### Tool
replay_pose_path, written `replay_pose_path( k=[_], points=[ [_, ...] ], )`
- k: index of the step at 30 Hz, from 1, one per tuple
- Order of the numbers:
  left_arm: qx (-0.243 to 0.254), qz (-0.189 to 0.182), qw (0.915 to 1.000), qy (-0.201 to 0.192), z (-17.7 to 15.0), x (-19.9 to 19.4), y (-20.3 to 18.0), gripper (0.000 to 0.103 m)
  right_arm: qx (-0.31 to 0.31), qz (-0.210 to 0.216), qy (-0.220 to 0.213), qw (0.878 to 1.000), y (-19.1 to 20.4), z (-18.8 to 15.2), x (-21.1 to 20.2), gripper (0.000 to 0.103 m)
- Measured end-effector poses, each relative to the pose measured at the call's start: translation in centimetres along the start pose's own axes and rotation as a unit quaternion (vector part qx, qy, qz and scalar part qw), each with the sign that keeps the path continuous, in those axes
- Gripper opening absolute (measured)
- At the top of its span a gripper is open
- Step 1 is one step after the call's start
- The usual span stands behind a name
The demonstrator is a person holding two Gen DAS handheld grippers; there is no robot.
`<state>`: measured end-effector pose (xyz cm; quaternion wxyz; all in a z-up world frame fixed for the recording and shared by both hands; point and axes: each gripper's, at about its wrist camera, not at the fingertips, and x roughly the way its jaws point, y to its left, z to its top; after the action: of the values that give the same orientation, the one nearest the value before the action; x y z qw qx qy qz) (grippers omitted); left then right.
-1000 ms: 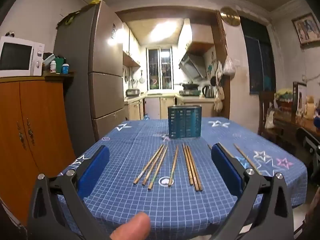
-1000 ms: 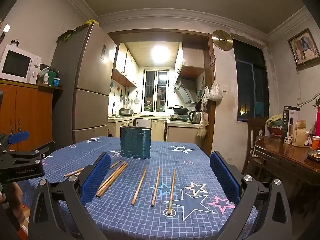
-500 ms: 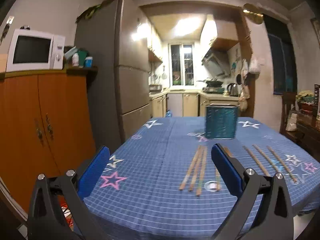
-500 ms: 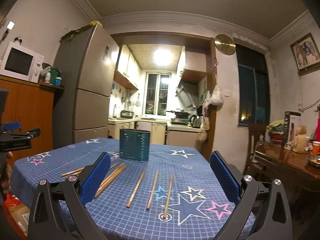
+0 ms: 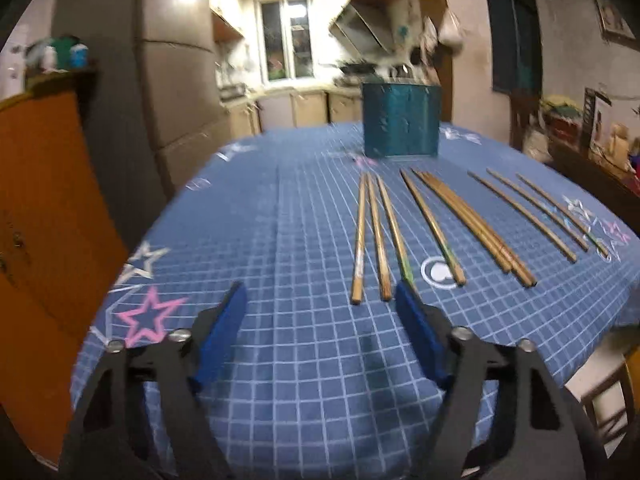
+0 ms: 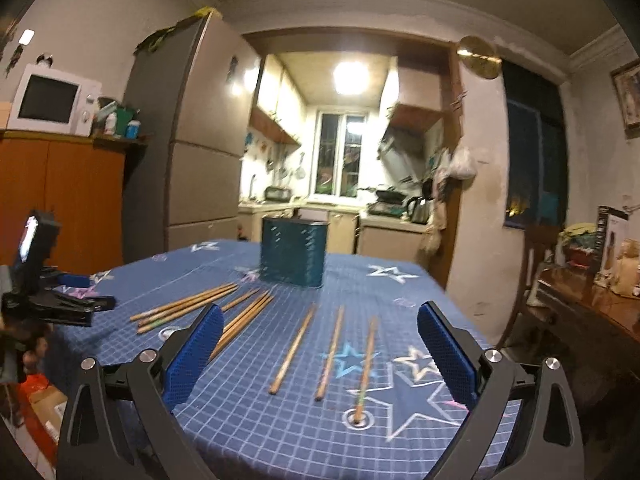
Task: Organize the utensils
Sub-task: 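Move both tools down toward the loose wooden chopsticks on the table, then close the left tool on one chopstick while the right tool grasps another chopstick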
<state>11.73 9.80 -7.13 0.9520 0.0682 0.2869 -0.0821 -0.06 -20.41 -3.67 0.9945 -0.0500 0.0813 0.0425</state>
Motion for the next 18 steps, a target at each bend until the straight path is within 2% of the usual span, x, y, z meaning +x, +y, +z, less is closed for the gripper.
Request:
replay_pose_path(
  k=[1, 3, 6, 10, 15, 18],
  points=[
    [0.006, -0.006, 0.9999, 0.009, 0.1, 0.6, 0.1, 0.058, -0.001, 0.006, 0.005, 1.0, 0.2, -0.1, 0.4, 0.094],
    [0.013, -0.019, 0.9995, 0.023, 0.1, 1.5, 0.2, 0.044, -0.002, 0.012, 0.014, 1.0, 0.5, -0.3, 1.2, 0.091],
    [0.018, -0.045, 0.9979, 0.043, 0.1, 2.6, -0.1, 0.035, 0.001, 0.016, 0.022, 1.0, 0.7, -0.5, 2.5, 0.09],
    [0.03, -0.073, 0.9956, 0.052, 0.0, 2.9, -0.9, 0.034, 0.003, 0.022, 0.027, 0.999, 1.2, -0.9, 3.9, 0.09],
    [0.04, -0.078, 0.9943, 0.062, -0.2, 3.6, -1.3, 0.034, 0.004, 0.033, 0.035, 0.999, 1.8, -1.2, 5.2, 0.09],
    [0.035, -0.076, 0.9944, 0.065, 0.3, 3.9, -0.9, 0.026, 0.003, 0.04, 0.04, 0.998, 2.1, -1.4, 5.6, 0.089]
  ],
)
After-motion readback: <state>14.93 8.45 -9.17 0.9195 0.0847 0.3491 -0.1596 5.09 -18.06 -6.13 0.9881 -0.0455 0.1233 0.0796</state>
